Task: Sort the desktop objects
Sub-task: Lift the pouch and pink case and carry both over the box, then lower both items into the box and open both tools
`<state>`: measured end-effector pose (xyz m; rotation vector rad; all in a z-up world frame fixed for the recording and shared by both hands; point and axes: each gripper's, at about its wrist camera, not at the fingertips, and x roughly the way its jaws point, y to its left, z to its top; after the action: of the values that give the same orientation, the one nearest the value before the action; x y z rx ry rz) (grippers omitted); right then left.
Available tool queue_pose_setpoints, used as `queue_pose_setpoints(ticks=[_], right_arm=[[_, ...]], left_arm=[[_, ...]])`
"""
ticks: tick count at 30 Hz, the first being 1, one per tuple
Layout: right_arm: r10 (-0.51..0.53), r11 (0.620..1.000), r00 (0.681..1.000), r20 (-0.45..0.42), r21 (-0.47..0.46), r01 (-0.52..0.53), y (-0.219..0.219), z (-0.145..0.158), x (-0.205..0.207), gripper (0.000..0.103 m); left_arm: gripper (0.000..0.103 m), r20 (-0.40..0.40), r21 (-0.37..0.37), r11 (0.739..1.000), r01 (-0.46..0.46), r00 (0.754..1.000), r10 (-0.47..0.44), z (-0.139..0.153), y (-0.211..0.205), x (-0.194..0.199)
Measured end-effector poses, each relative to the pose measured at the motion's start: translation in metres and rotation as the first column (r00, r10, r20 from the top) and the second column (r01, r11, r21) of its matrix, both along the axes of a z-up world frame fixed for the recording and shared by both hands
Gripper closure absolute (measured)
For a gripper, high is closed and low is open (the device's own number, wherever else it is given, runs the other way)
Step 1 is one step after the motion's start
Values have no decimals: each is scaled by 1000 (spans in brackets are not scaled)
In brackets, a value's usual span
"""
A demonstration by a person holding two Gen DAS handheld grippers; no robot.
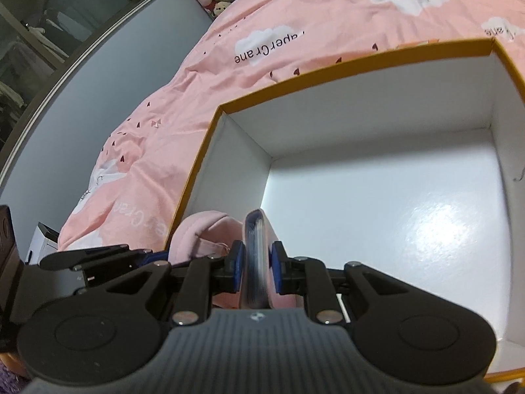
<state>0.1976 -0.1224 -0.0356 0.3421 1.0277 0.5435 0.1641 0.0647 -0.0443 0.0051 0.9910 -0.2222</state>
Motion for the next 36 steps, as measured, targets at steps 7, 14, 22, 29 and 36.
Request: queue_pose_setpoints(ticks=[7, 14, 22, 29, 36], right_arm=[[-5, 1000, 1000, 22, -12, 6, 14, -4, -3, 84], [31, 1000, 999, 21, 1, -31, 27, -5, -7, 82], [19, 999, 1000, -21, 49, -18, 20, -7, -9, 67], [28, 998, 997, -70, 65, -23, 19, -14, -9, 64], [12, 986, 990, -142, 166, 11, 17, -29, 0, 68]], left_arm=[[78, -4, -33, 999, -10, 1000, 10, -3, 5, -3], [69, 49, -16, 999, -30, 998, 30, 9, 8, -22], [66, 114, -39, 996, -82, 990, 86, 22, 20, -50], [66, 93, -140, 980, -138, 984, 152, 11, 37, -57], [65, 86, -236, 960, -152, 980, 177, 2, 49, -56]])
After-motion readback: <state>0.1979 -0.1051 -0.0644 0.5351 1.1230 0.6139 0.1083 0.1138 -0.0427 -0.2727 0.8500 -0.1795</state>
